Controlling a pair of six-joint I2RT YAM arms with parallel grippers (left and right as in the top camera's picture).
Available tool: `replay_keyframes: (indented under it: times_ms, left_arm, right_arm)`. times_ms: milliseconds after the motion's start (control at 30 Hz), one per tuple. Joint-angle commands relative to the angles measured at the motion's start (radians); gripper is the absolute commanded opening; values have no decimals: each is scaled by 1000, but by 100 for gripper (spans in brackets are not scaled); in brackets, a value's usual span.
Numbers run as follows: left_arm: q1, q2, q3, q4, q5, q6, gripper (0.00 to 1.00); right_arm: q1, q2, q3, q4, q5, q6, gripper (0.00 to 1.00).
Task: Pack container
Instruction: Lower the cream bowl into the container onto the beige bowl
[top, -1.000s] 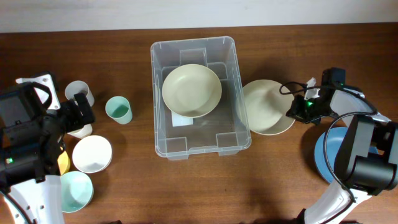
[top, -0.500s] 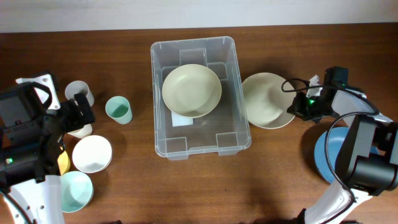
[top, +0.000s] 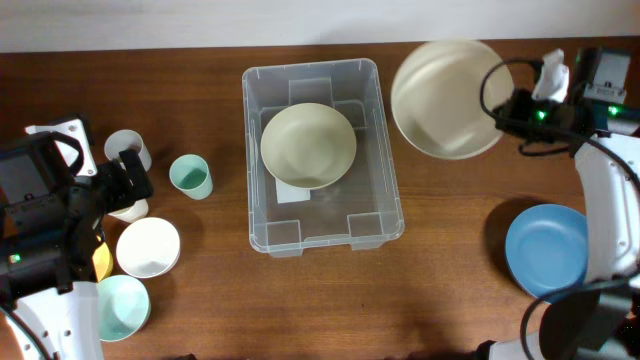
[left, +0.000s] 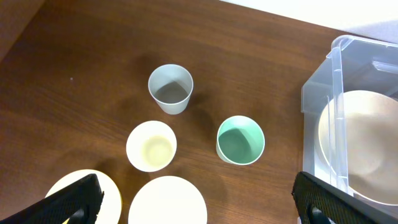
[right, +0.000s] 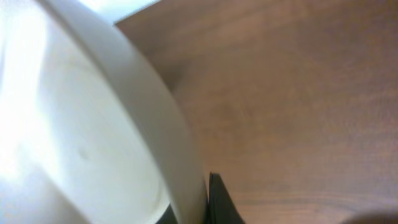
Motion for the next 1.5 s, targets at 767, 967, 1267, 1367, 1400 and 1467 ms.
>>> replay_keyframes:
  times_ms: [767, 967, 1267, 1367, 1400, 1467]
  left_arm:
    - [4, 1, 13, -1, 18, -10, 99]
    - [4, 2, 13, -1, 18, -10, 99]
    - [4, 2, 13, -1, 18, -10, 100]
    - [4, 2, 13, -1, 18, -10, 100]
    - [4, 2, 13, -1, 18, -10, 100]
    - [4, 2, 13, -1, 18, -10, 100]
  right_arm:
    - [614, 412, 160, 239, 449, 246, 4]
    - [614, 433, 160, 230, 450, 241, 11]
    - [603, 325, 342, -51, 580, 114, 16]
    - [570, 274, 425, -169, 672, 115, 26]
    - [539, 246, 456, -226, 707, 141, 53]
    - [467, 206, 473, -303, 711, 189, 62]
